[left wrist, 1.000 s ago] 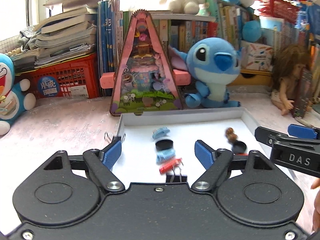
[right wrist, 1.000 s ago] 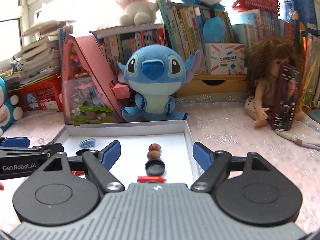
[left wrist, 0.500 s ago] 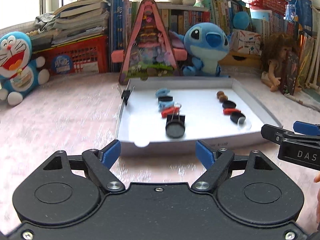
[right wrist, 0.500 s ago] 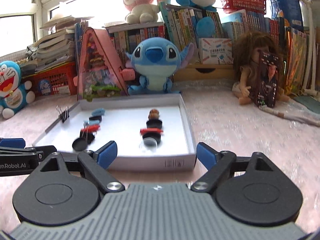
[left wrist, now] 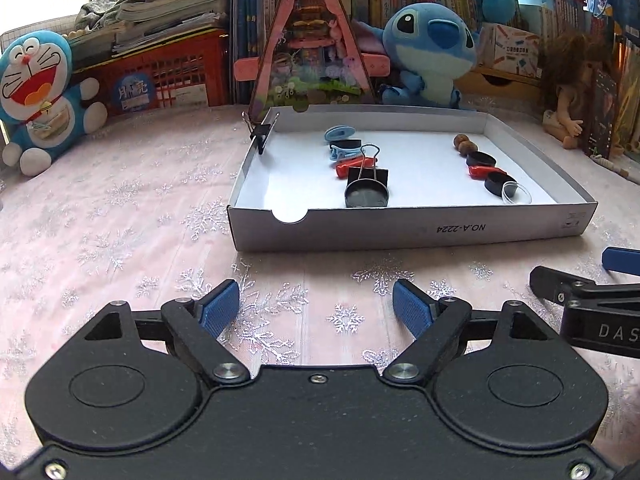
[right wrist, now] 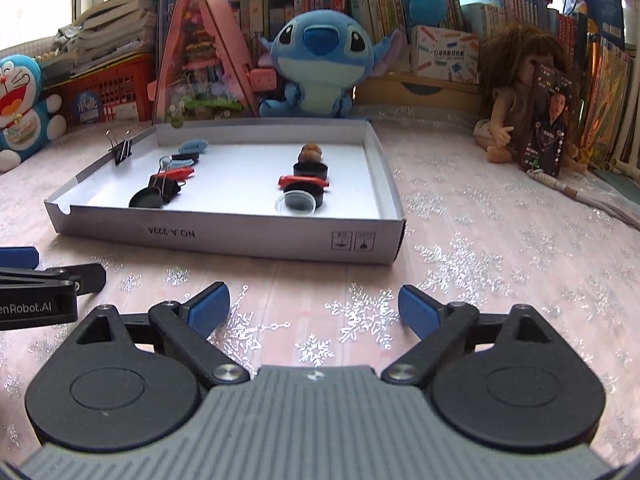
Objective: Organize rigid objects
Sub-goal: 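Withdraw both tools up and away from the tray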
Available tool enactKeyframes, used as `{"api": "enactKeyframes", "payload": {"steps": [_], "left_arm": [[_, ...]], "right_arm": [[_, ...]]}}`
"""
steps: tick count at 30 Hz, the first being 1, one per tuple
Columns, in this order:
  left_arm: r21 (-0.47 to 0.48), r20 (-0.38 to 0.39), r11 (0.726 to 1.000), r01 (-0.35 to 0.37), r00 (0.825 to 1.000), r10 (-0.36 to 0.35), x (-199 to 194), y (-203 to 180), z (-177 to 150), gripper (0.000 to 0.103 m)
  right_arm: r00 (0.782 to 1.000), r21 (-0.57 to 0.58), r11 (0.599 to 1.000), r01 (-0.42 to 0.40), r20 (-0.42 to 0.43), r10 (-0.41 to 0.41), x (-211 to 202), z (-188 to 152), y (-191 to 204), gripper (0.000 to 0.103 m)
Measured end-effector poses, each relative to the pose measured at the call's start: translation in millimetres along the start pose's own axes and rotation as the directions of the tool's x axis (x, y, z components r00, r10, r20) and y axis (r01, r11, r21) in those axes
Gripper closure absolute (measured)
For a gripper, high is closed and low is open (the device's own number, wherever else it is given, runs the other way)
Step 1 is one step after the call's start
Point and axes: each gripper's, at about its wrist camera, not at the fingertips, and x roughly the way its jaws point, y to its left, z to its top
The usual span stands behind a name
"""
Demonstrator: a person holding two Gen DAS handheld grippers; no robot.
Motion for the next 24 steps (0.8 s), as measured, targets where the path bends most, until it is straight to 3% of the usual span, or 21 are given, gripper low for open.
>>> {"api": "enactKeyframes", "payload": {"steps": [4, 9, 12, 24], "left_arm": [[-0.005, 0.022, 1.0, 0.0, 1.0, 0.0, 2.1, -0.9, -3.7, 0.016], [-0.016, 0.02, 1.0, 0.002, 1.0, -0.002, 3.2, 1.2, -4.3, 0.012], [-0.015, 0.0, 1.0, 0.02, 1.0, -0.02, 7.4, 1.5, -2.9, 0.0], [-0.019, 0.002, 1.0, 0.014, 1.0, -0.014, 7.6, 1.3, -3.7, 0.0]], "right_arm": [[1.0, 0.009, 1.0, -0.002, -0.016, 0.002, 2.1, -1.3, -0.4, 0.0], [1.0, 0.012, 1.0, -0.007, -0.027, 0.007, 4.0, -0.9, -1.0, 0.0], [1.0, 0.016, 1.0, -0.009, -0.028, 0.01, 4.0, -1.1, -1.7, 0.0], [1.0, 0.024, 1.0, -0.015, -0.027, 0.015, 4.4, -1.9, -3.4, 0.0]]}}
